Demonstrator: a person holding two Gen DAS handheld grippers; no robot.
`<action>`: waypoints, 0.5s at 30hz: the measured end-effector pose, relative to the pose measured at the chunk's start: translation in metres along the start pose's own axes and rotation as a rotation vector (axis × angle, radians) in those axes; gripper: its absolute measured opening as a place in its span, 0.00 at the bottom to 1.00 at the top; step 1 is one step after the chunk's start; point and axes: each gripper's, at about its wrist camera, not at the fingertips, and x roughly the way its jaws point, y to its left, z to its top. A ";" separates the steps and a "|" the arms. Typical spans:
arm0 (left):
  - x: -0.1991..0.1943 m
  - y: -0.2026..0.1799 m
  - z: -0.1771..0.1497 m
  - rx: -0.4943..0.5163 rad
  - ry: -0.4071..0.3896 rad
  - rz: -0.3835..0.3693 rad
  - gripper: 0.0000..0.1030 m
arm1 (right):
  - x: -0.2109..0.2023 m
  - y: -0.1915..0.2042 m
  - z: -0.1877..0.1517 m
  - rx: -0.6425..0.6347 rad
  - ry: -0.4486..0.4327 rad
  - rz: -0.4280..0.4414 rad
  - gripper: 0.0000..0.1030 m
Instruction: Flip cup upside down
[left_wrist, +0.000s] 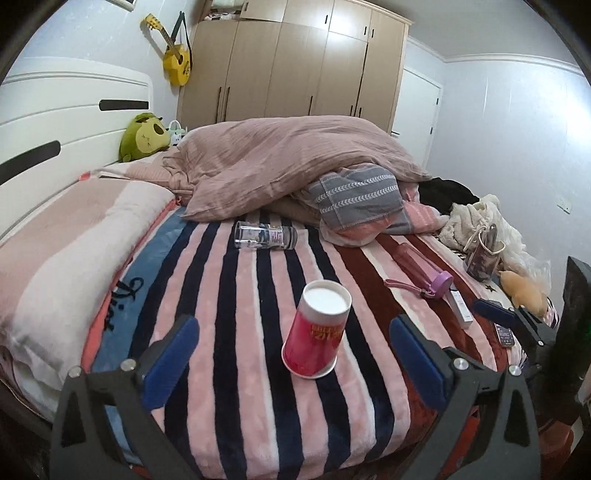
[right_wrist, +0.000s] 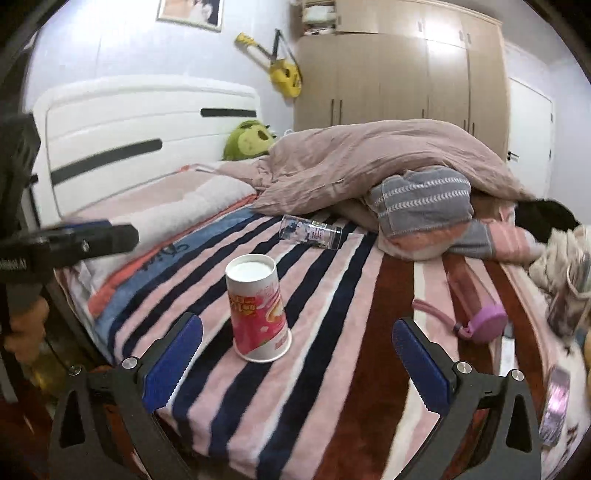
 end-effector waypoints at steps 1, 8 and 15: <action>-0.001 0.000 -0.002 0.002 0.003 0.005 0.99 | -0.003 0.003 -0.003 0.002 -0.006 -0.002 1.00; -0.006 -0.001 -0.004 0.007 -0.002 0.021 0.99 | -0.009 -0.006 0.000 0.057 -0.012 0.007 1.00; -0.007 -0.001 -0.002 0.005 -0.006 0.031 0.99 | -0.015 -0.011 0.000 0.073 -0.015 0.004 1.00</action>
